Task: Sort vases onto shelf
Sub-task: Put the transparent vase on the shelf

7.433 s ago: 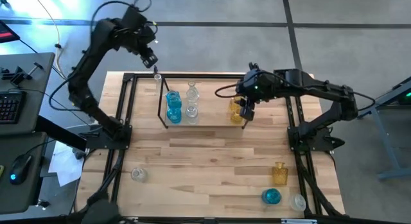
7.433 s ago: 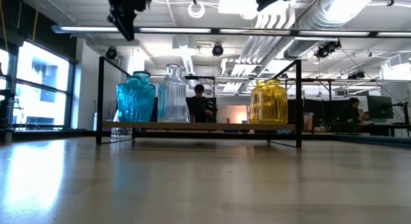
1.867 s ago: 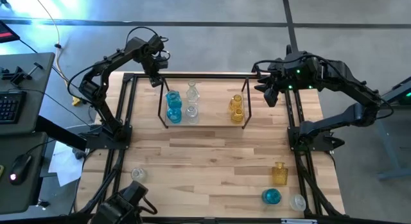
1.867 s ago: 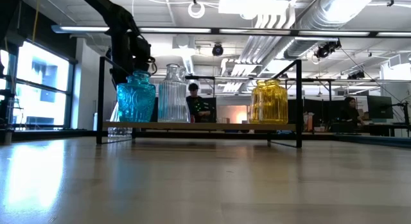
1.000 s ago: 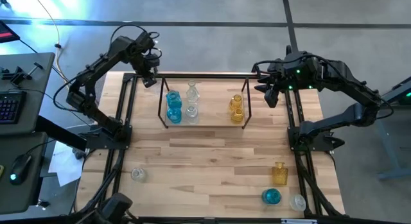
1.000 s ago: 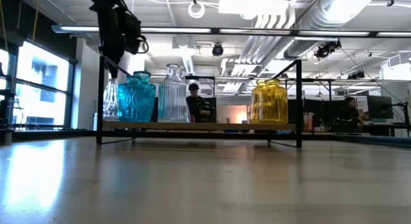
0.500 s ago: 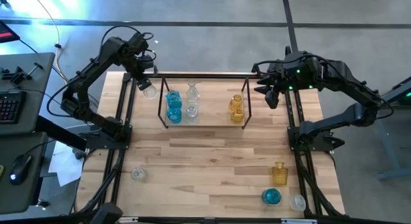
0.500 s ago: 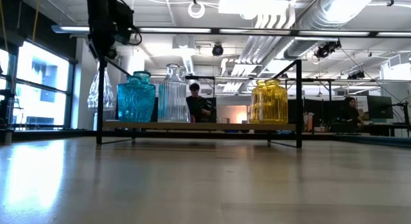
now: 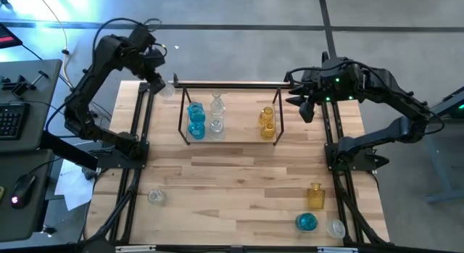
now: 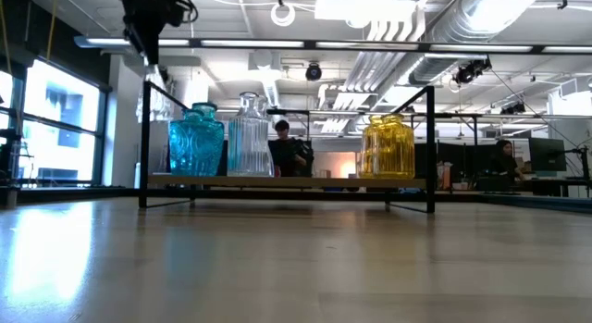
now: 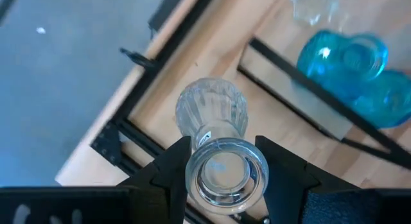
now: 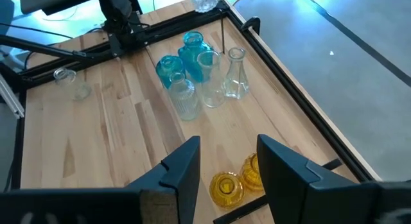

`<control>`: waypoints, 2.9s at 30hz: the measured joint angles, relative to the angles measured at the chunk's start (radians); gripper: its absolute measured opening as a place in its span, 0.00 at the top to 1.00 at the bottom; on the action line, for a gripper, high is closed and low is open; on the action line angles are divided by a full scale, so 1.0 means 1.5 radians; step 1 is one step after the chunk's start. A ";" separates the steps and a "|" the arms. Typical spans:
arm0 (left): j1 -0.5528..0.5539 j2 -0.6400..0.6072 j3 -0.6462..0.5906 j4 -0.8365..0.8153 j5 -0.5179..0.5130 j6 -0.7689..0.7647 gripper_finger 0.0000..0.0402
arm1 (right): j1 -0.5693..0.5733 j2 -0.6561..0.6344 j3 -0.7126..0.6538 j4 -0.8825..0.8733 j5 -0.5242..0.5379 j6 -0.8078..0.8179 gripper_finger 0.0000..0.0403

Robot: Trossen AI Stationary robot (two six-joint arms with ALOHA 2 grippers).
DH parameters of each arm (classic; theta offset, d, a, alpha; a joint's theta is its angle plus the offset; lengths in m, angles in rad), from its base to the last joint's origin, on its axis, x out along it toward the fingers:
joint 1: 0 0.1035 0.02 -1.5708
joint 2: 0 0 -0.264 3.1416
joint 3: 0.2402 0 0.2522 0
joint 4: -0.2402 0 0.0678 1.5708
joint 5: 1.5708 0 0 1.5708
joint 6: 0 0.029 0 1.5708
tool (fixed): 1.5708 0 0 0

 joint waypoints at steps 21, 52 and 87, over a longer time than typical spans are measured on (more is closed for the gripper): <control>-0.040 0.031 0.214 0.047 0.057 -0.051 0.65 | 0.000 0.000 0.000 -0.001 -0.002 -0.003 0.66; -0.362 0.277 0.452 0.151 0.080 -0.097 0.65 | 0.000 0.000 0.000 -0.012 -0.002 -0.015 0.66; -0.531 0.474 0.451 0.082 0.088 -0.137 0.65 | 0.000 0.000 0.000 -0.066 -0.002 -0.010 0.66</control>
